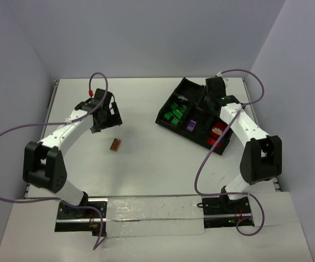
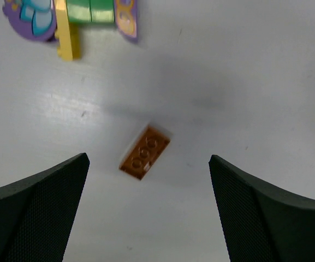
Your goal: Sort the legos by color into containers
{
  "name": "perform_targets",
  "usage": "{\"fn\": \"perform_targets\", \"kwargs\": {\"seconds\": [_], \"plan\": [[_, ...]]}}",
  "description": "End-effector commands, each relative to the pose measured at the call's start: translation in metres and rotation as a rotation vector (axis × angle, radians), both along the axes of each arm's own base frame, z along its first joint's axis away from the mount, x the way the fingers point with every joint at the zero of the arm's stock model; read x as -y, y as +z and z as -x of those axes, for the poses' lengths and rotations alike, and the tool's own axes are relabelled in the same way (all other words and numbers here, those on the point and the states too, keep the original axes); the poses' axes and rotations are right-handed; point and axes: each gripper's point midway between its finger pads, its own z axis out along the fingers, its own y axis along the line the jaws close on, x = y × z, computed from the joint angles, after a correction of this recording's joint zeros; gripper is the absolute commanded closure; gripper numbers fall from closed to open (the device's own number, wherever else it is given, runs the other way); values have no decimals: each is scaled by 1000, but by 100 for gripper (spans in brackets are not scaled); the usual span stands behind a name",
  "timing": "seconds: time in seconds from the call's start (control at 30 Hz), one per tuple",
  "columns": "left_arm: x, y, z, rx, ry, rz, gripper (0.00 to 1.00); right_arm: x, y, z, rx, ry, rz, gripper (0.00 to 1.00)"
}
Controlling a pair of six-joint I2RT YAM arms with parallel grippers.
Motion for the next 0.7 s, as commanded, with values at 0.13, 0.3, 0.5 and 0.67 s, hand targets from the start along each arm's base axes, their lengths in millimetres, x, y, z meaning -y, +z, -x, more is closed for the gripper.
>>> {"fn": "perform_targets", "kwargs": {"seconds": [0.13,0.3,0.5,0.67], "plan": [[3,32,-39,59,26,-12,1,28,24,-27,25,-118,46,100],[4,50,-50,123,56,6,1,39,15,-31,-18,-160,61,100],[2,67,-65,181,58,-14,1,52,14,-35,-38,-199,66,100],[29,79,-79,223,-47,92,1,50,8,-50,-89,-209,15,100]]}}
